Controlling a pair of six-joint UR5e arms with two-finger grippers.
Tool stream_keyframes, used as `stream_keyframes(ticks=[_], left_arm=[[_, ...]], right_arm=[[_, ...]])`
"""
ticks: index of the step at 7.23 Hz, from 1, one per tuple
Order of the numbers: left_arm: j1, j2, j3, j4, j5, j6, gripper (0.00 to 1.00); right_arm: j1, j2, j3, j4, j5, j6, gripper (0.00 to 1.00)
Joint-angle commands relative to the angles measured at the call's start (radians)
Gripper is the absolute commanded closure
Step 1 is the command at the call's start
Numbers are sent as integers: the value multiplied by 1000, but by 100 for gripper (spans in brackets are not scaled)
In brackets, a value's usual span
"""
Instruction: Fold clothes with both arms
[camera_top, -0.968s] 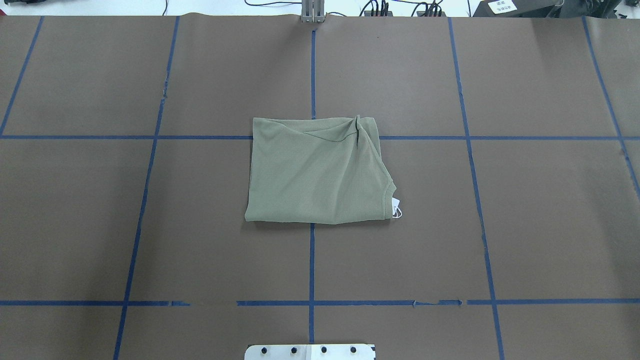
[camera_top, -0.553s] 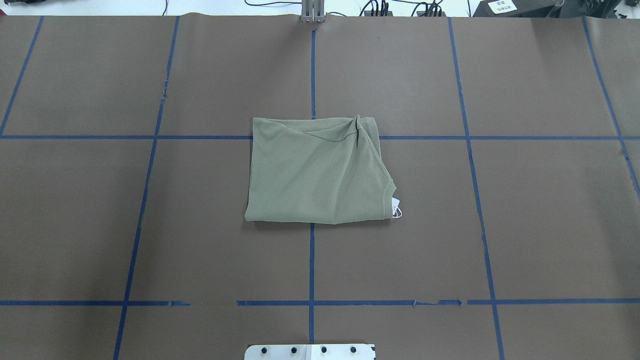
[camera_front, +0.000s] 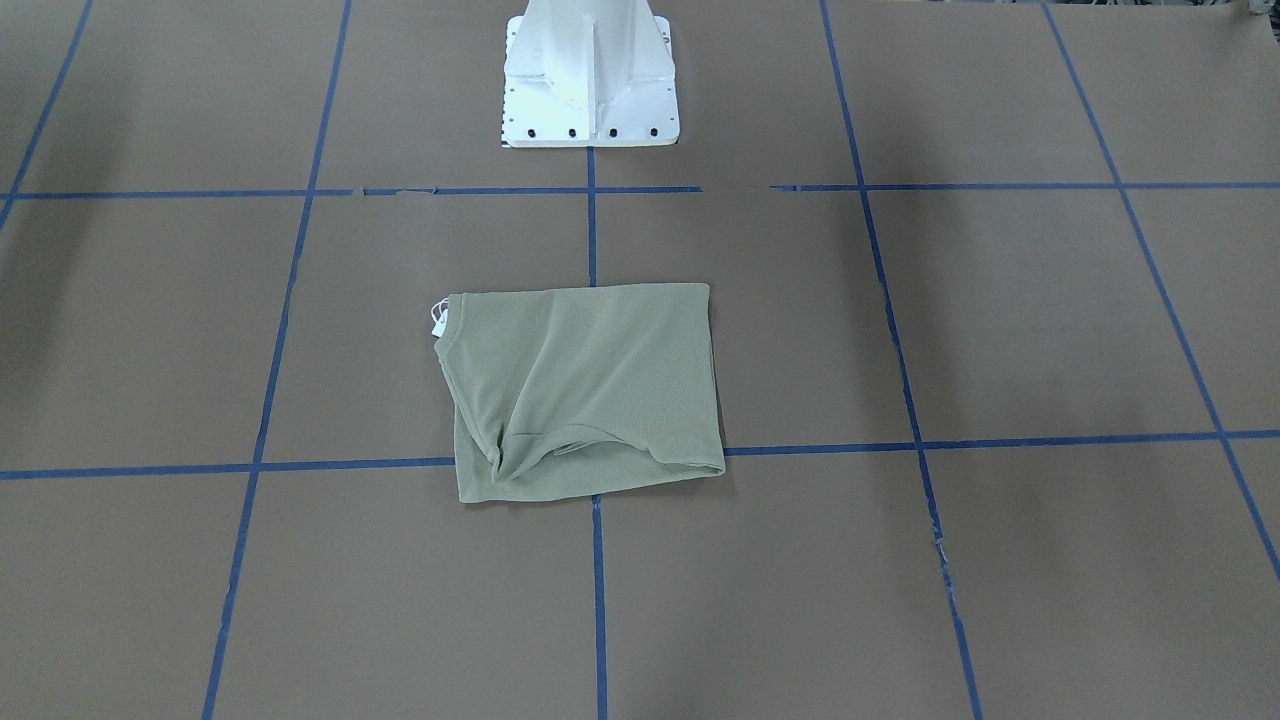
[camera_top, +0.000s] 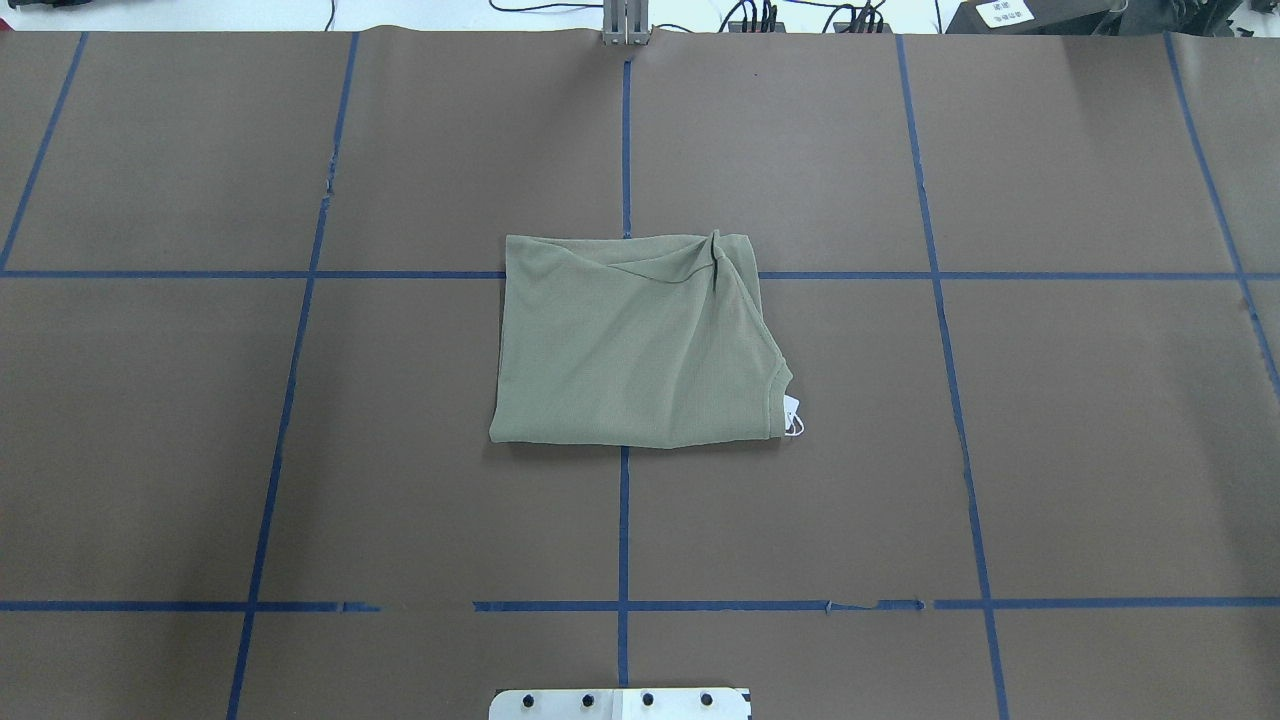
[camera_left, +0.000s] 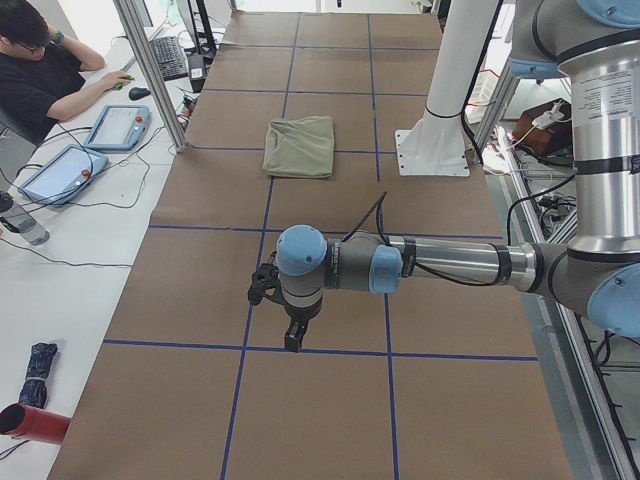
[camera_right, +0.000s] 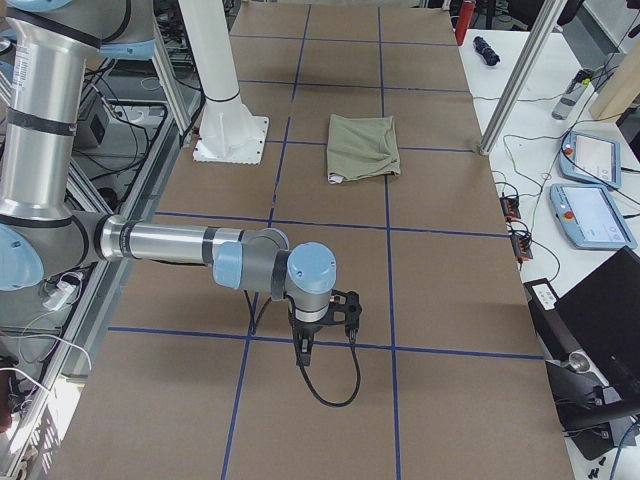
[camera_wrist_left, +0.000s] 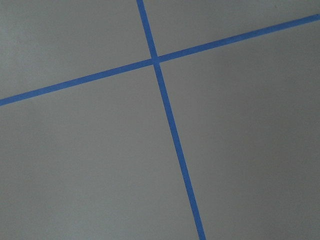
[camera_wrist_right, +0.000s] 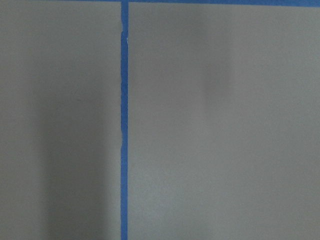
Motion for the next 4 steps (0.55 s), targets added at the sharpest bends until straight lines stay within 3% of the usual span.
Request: stream_keyframes(ticks=[1,4], left_arm=[[-1,1,-4,0,-1,0,0],[-1,4,-9,0,-1,0,0]], right_arm=[[-1,0,-1,0,1,1,0],[-1,2,-1,0,1,1,0]])
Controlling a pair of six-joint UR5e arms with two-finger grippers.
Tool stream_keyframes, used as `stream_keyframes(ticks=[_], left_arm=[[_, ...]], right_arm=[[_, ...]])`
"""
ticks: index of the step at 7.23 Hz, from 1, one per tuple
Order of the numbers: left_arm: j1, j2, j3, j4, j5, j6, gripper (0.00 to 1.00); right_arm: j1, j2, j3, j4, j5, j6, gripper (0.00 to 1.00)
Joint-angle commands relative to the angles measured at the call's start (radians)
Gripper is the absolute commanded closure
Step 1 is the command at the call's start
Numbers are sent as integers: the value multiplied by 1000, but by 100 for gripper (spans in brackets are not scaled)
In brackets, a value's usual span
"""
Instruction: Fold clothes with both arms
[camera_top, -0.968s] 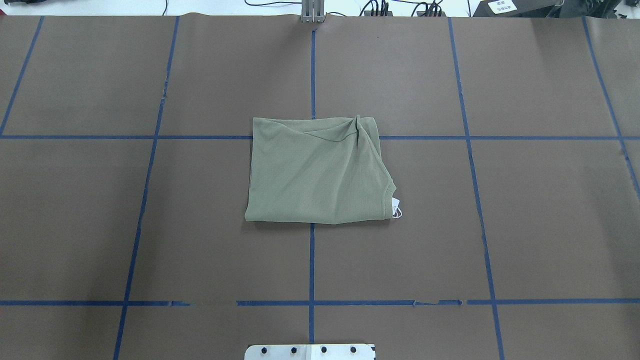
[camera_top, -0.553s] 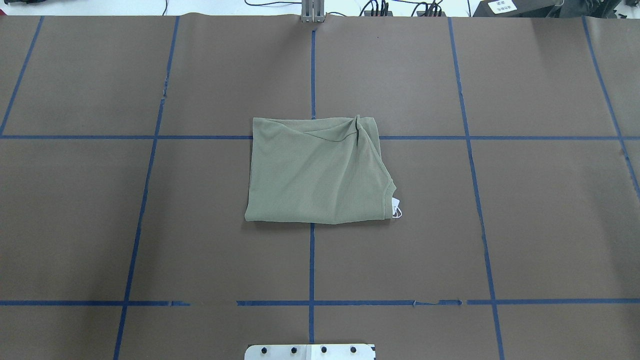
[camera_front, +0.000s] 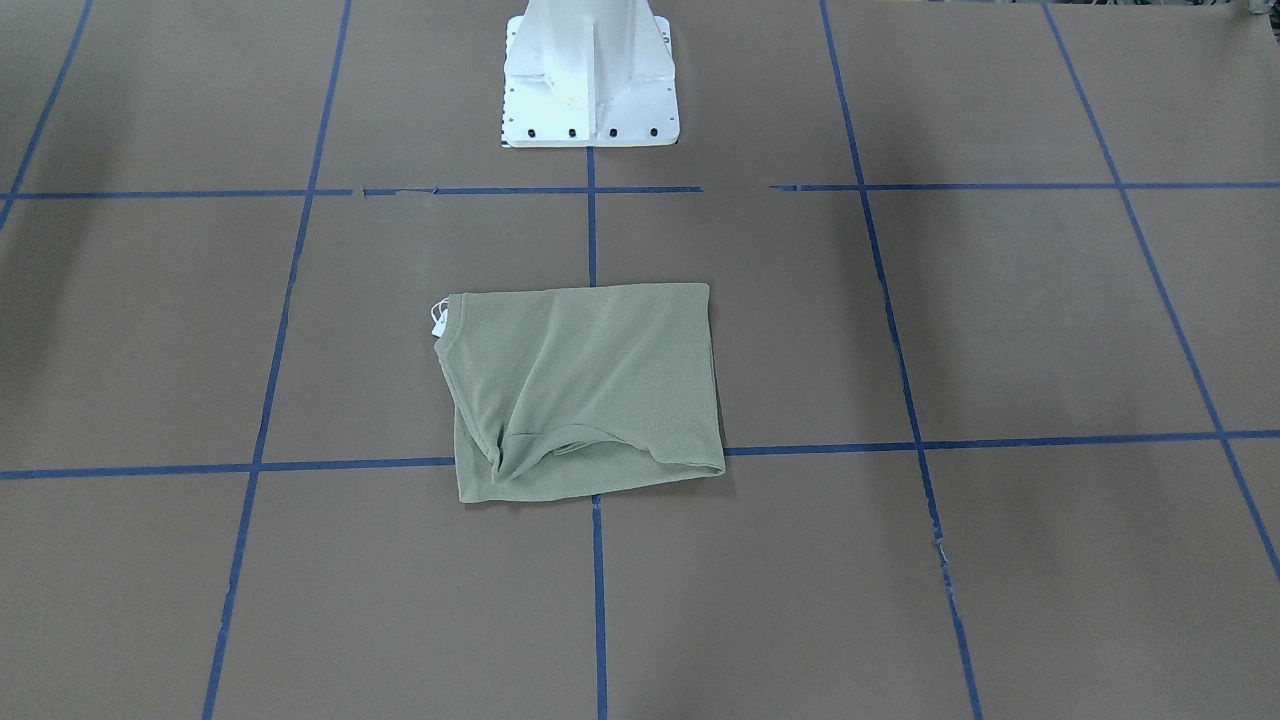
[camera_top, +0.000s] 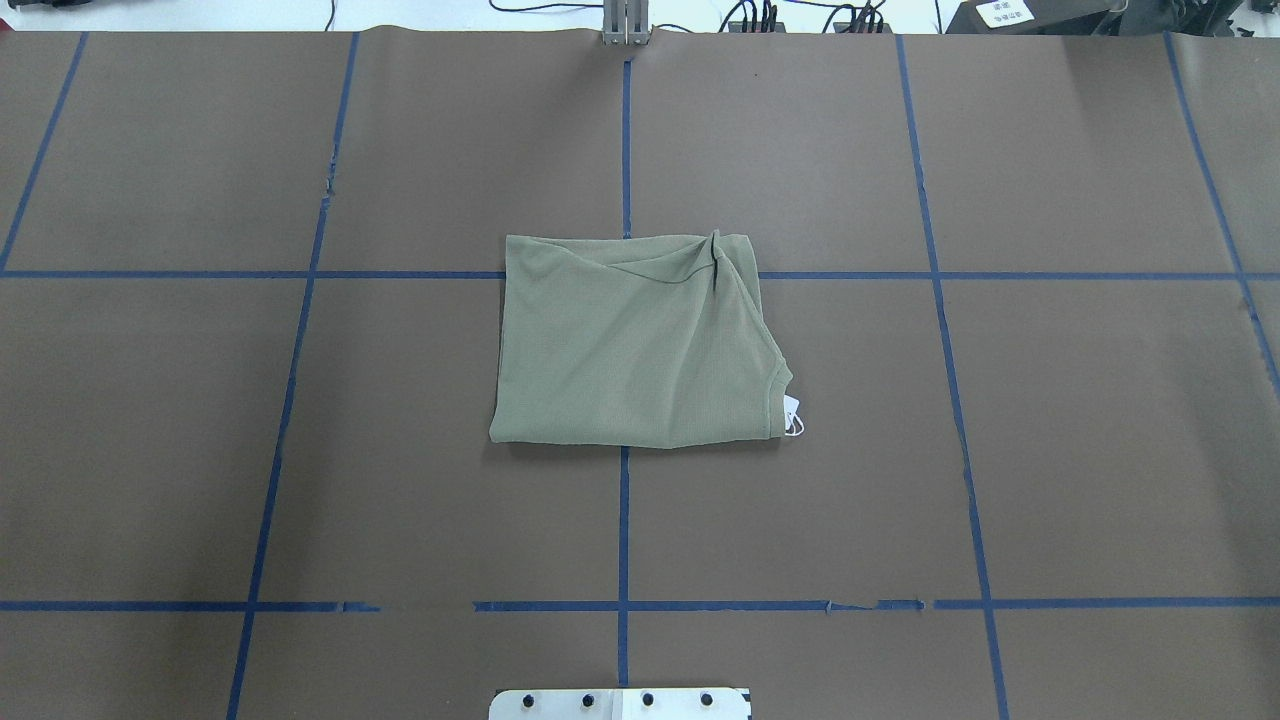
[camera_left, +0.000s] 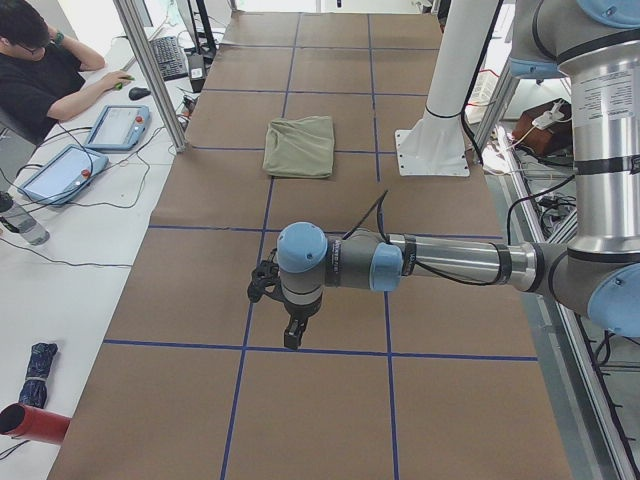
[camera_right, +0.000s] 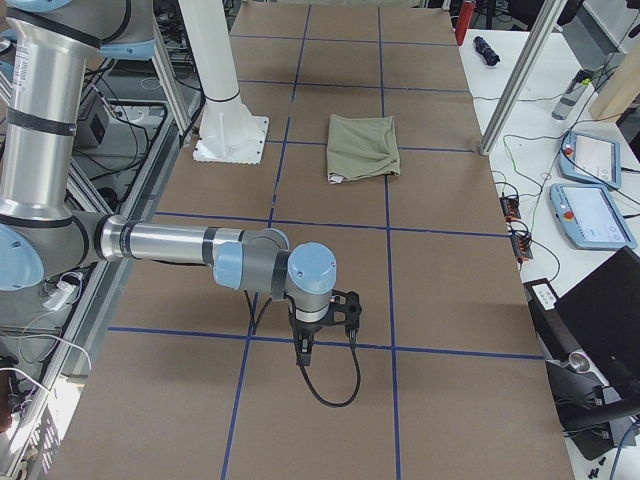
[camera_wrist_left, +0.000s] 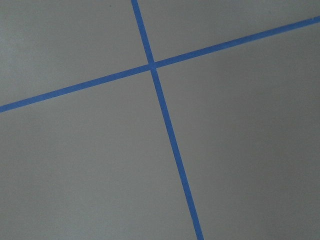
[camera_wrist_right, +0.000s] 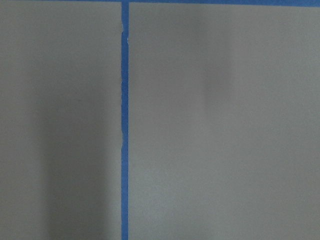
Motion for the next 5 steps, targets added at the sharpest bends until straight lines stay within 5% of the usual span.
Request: stream_keyframes(ticks=[1,5], left_arm=[[-1,1,-2,0,0,0,0],[-1,9,3,2,1,-3,0]], right_arm=[[0,0,2,0,0,0,0],[0,2,5,12,0,-2,0]])
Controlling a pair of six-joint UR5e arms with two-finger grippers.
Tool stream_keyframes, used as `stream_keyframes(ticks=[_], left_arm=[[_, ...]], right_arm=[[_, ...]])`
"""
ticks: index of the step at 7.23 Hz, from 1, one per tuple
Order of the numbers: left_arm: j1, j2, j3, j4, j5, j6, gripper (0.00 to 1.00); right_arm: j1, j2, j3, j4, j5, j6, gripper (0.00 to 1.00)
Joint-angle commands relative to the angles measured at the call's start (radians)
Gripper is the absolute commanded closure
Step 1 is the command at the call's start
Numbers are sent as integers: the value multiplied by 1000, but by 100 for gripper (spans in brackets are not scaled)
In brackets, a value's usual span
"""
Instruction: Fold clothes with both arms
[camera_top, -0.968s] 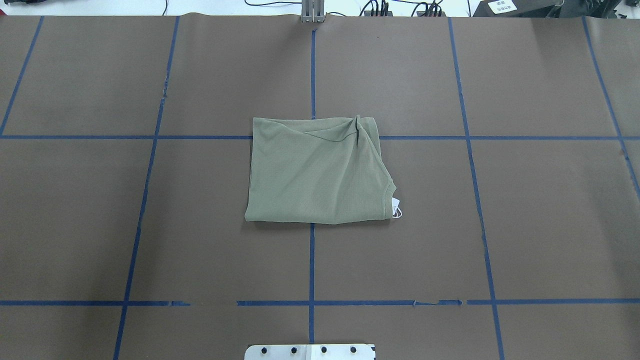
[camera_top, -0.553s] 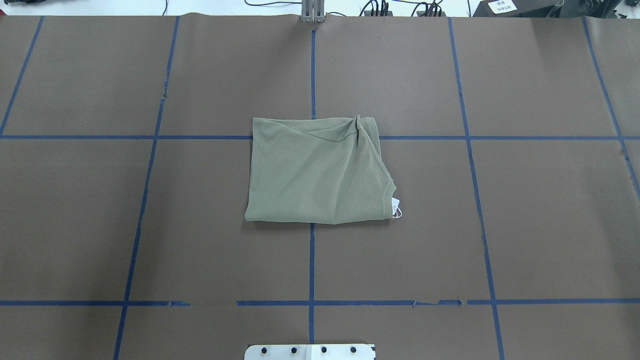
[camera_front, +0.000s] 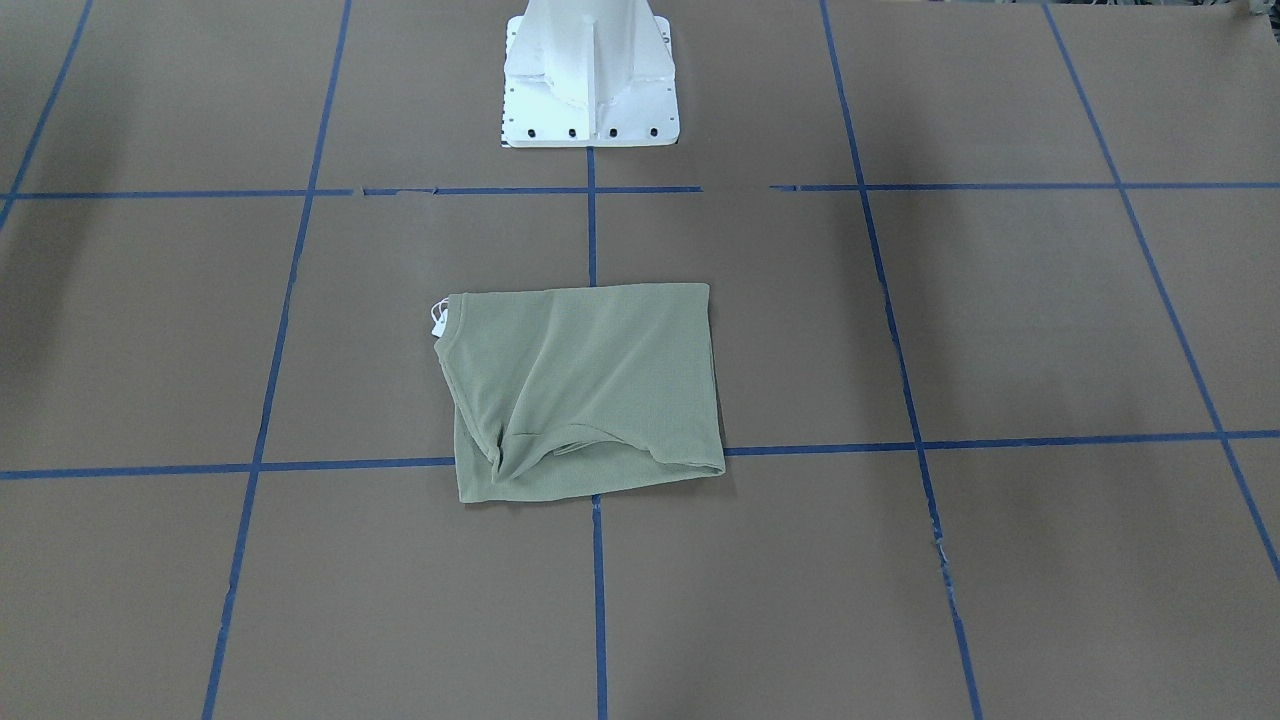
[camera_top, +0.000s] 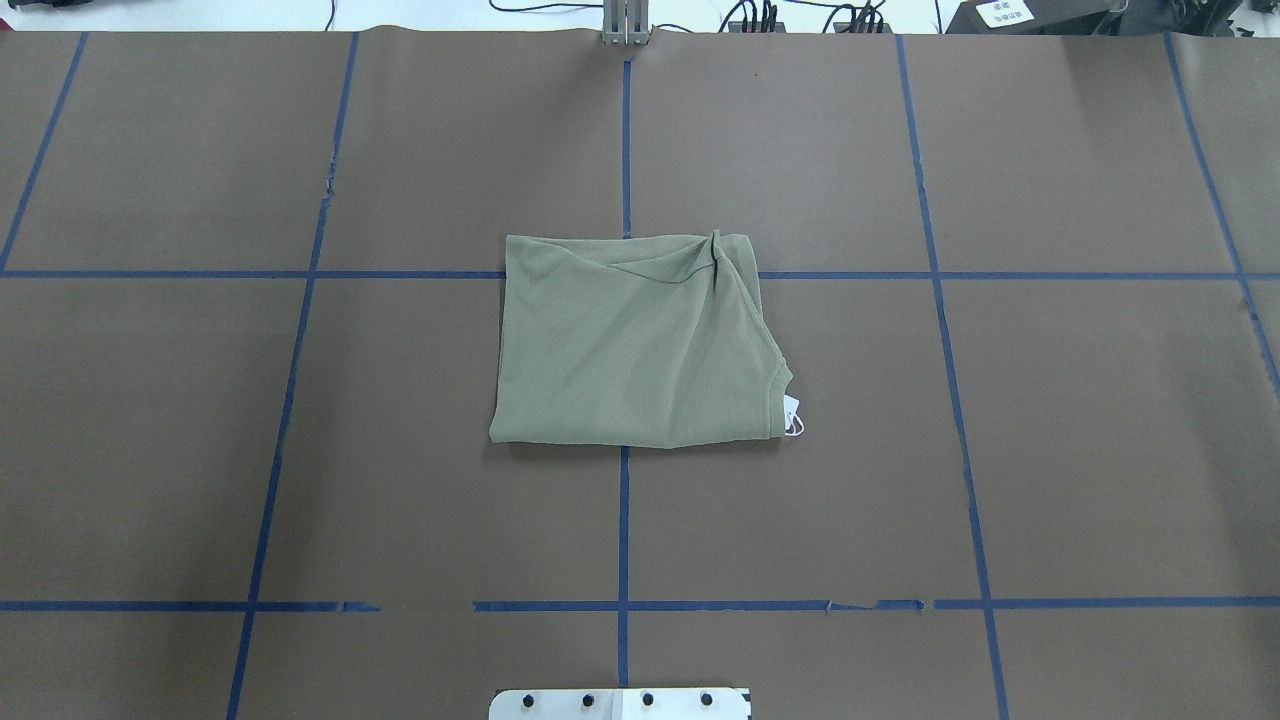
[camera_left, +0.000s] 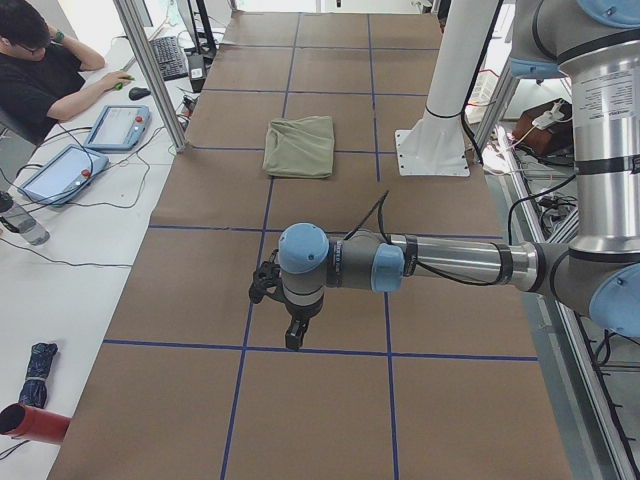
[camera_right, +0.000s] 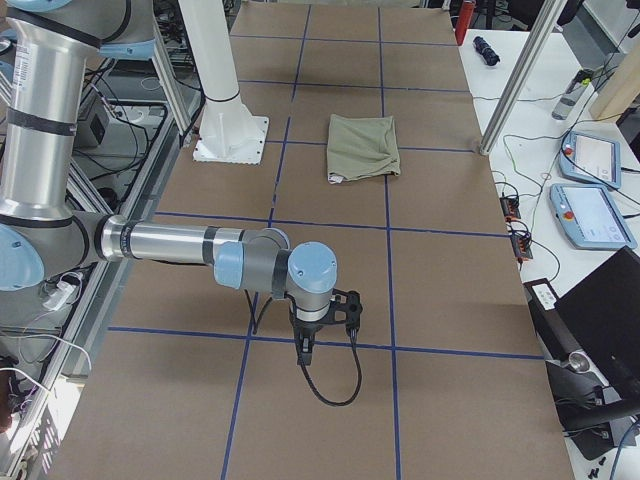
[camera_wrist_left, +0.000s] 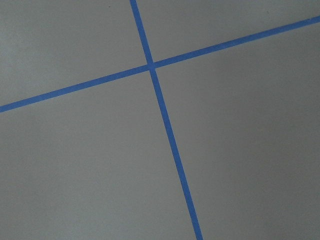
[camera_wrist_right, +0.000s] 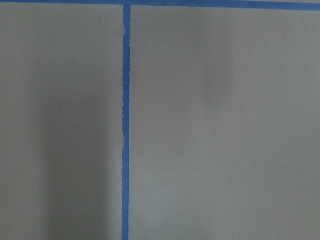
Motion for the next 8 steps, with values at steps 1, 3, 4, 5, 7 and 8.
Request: stream_keyframes(ticks=[1,3,4,5,7,8], left_arm=[[0,4,2,1,1,-1,0],[0,4,2,1,1,-1,0],[0,4,2,1,0,-1,0],[0,4,2,1,0,-1,0],[0,4,2,1,1,-1,0],[0,4,2,1,1,-1,0]], right_arm=[[2,0,4,7,-2,-1,0],[0,0,5,7,-2,-4,0],[0,0,2,16,-2,-1,0],[2,-1,4,30,-2,0,0],[0,-1,1,39,0,0,0],[0,-1,-2,39,-2,0,0]])
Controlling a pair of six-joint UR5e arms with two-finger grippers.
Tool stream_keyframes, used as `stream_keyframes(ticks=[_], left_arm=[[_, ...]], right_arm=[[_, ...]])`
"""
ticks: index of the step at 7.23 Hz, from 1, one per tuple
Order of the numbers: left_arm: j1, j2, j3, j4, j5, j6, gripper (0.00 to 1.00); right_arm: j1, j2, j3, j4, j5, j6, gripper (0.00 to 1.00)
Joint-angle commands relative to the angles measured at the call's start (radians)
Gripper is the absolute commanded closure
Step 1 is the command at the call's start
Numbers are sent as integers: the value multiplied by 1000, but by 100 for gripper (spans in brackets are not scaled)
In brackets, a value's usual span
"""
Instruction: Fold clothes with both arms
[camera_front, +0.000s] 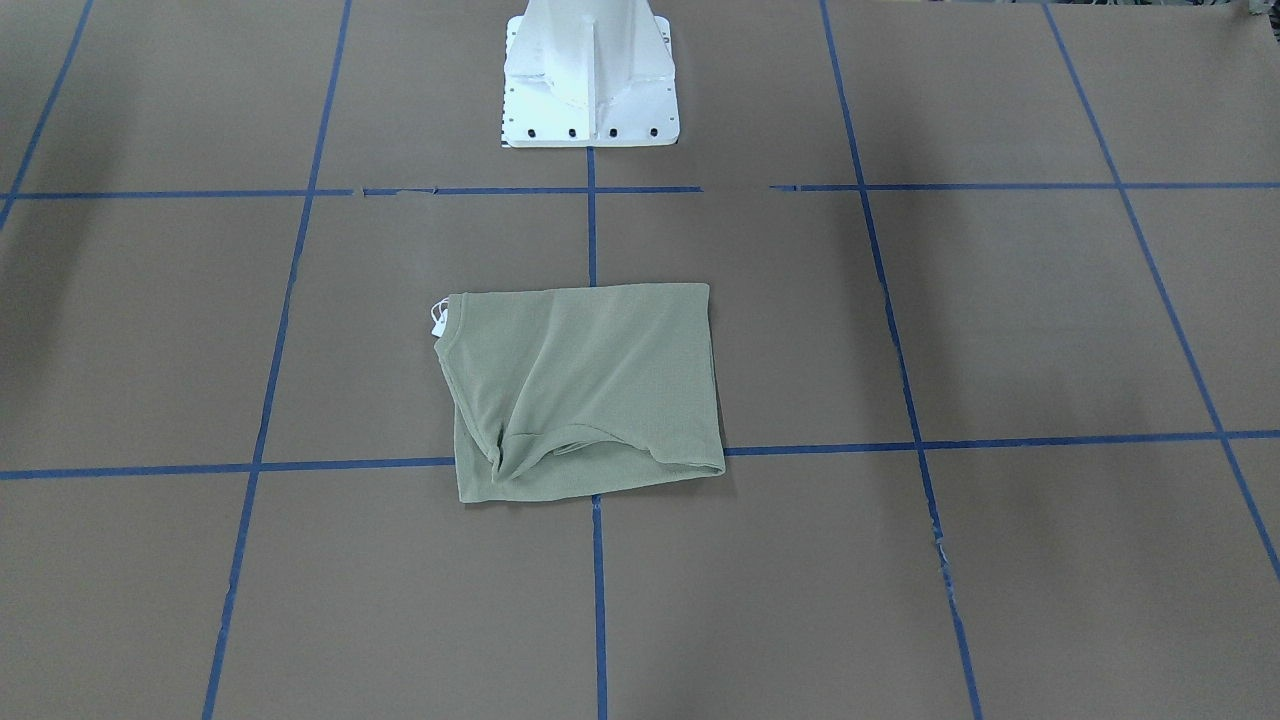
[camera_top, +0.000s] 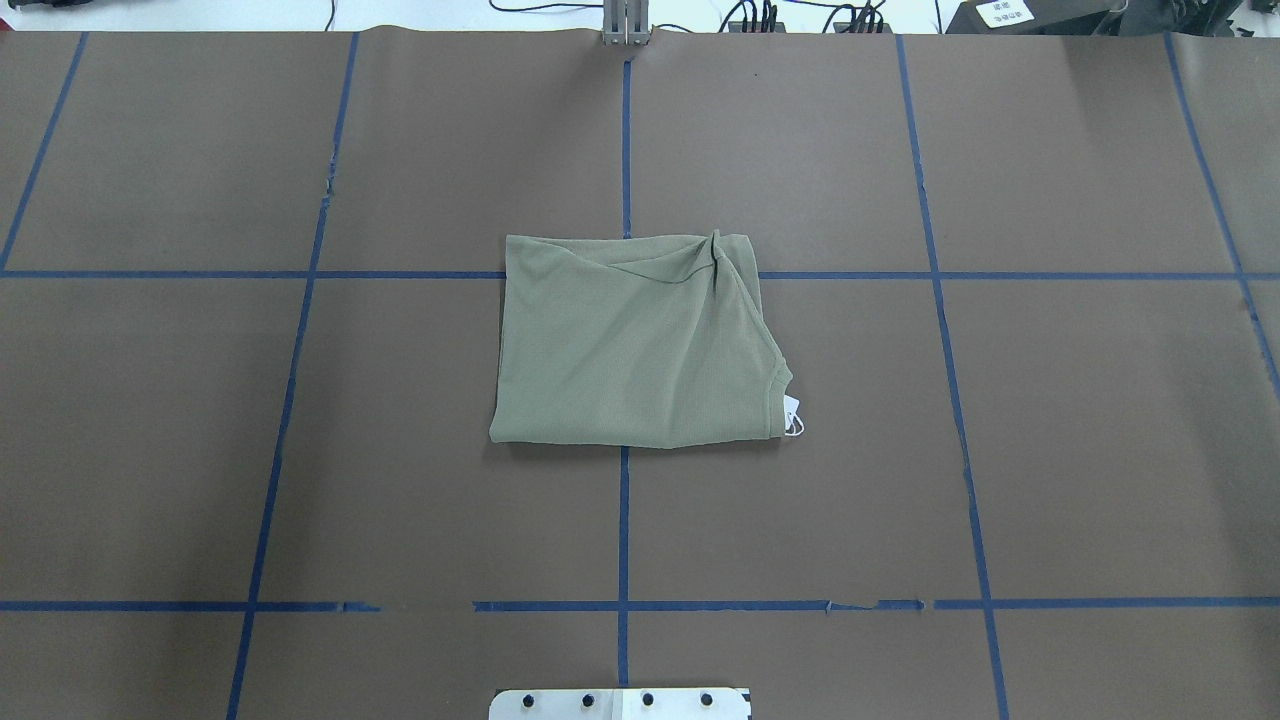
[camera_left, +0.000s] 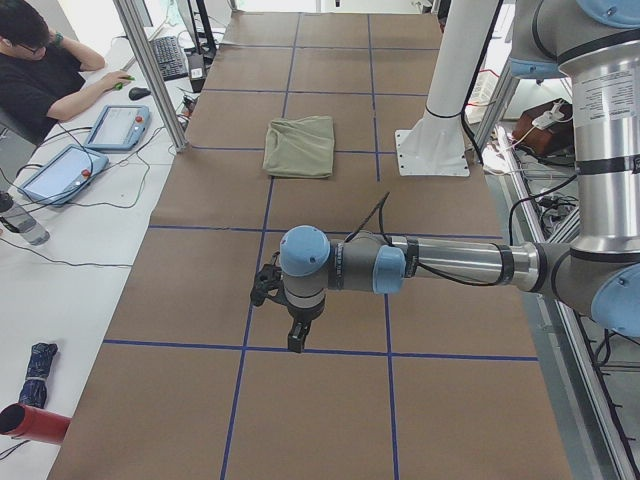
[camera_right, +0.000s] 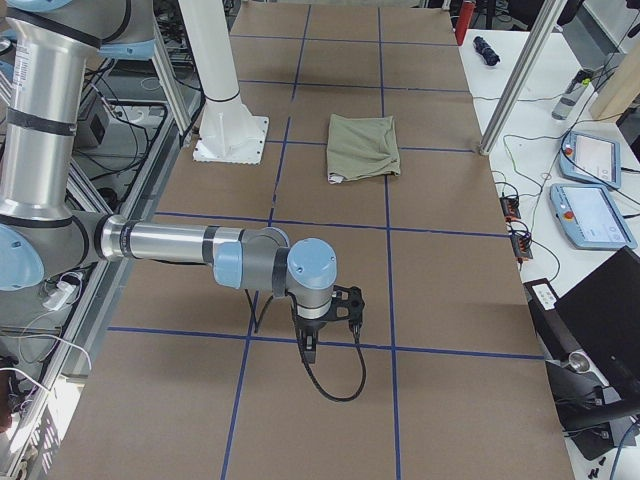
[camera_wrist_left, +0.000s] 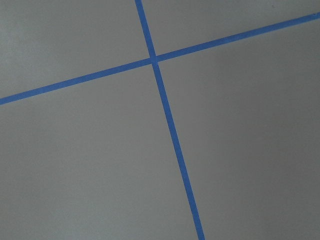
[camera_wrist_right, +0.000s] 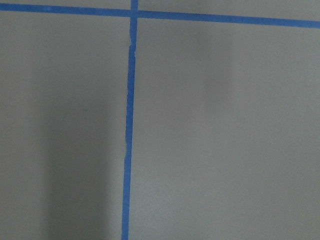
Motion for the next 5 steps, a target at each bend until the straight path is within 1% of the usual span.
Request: stream_keyframes(ticks=[1,5], left_arm=[[0,0,0,0,0,0,0],[0,0,6,0,0,0,0]], right_arm=[[1,0,3,2,-1,0,0],[1,-5,-16,0,7,2,0]])
